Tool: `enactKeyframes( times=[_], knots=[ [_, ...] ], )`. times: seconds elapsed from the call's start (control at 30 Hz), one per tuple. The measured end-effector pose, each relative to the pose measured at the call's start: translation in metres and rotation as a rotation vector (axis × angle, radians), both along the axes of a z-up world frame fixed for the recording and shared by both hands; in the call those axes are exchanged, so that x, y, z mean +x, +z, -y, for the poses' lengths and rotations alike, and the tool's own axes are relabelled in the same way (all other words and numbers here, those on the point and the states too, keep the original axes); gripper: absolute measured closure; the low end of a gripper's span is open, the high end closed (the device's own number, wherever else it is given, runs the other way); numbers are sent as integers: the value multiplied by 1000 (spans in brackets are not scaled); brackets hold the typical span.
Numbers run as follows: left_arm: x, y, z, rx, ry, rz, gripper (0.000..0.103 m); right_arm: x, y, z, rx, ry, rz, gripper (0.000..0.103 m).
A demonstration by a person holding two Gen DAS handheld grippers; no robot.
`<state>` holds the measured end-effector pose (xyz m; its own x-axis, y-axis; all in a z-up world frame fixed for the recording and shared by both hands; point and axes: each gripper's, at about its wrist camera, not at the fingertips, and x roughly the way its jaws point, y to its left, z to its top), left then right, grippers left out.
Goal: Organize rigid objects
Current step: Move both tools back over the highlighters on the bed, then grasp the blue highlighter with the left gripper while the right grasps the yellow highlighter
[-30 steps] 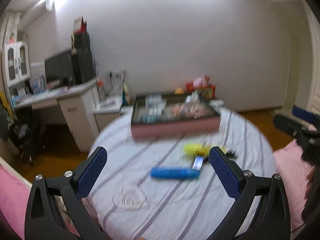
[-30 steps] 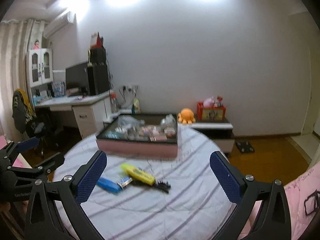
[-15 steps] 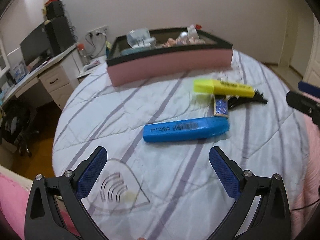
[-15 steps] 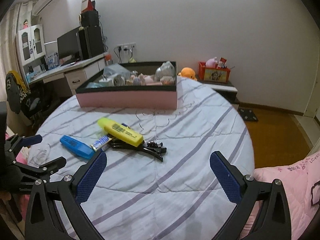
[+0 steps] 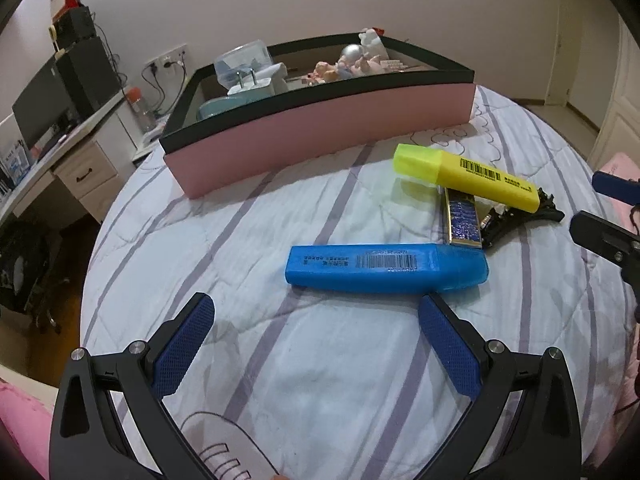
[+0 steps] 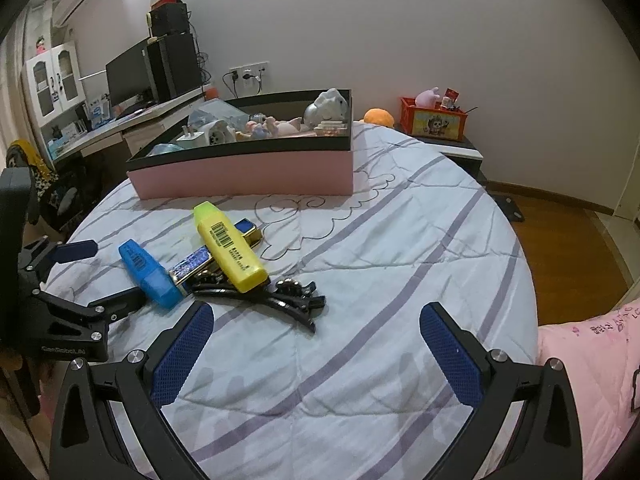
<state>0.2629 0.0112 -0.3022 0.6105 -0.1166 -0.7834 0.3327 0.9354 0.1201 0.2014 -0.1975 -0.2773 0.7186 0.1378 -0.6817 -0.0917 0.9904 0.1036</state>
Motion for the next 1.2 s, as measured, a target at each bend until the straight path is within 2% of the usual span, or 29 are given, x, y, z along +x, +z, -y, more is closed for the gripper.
enactKeyframes(
  times=[0.07,0.13,0.2,0.37,0.47,0.57,0.67,0.83,0.9,1.03,1.1,1.2],
  knots=[
    [-7,4,-3,-50,5,-6,0,2,0,0,1,-1,-1,0],
    [-18,11,-2,-137,-16,-12,0,2,-1,3,2,-2,-2,0],
    [-24,13,7,-180,-32,-7,0,2,0,5,7,-8,2,0],
    [-15,-2,33,-135,8,-45,0,2,-1,11,20,-18,-2,0],
    [-8,-7,31,-124,85,-54,0,-1,-1,13,19,-14,-7,0],
    [-11,-7,13,-127,156,-49,0,-3,-2,14,20,-6,-11,0],
    [-14,-7,-9,-88,227,-36,0,-3,-4,13,29,-2,-17,0],
    [-21,-8,-49,-105,353,-34,0,0,-5,5,34,14,-18,0],
    [-23,-5,-53,-150,343,-30,0,1,-5,2,30,20,-13,0],
    [-15,0,-36,-250,261,-45,0,3,-5,-1,28,26,-15,0],
    [-4,-1,-19,-235,247,-40,0,3,-5,-1,25,28,-18,0],
    [11,-2,-9,-197,276,-40,0,3,-6,2,20,24,-22,0]
  ],
)
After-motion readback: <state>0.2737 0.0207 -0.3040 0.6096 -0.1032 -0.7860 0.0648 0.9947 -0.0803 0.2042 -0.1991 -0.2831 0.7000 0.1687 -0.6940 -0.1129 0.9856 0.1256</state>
